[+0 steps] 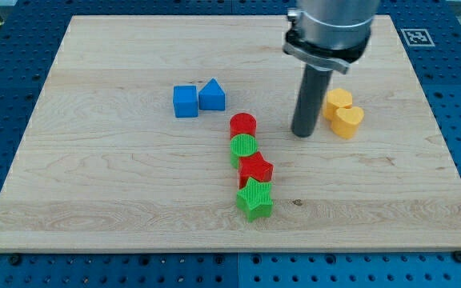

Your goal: Separate blue triangle from blue cube

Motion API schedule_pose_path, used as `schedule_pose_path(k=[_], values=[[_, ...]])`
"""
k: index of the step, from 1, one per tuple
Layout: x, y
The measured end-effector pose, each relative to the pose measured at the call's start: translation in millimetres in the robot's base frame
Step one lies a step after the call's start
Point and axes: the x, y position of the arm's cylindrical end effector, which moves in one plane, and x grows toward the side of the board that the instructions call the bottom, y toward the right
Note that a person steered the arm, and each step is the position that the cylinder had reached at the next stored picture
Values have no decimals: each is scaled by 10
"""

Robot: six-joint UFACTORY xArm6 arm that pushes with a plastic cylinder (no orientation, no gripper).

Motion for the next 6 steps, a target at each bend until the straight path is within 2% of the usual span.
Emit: schedule_pose_path(k=[2, 3, 4, 5, 6], values=[[-534, -452], [-308, -795], [-245, -889], [-481, -1037], [-1021, -1356]])
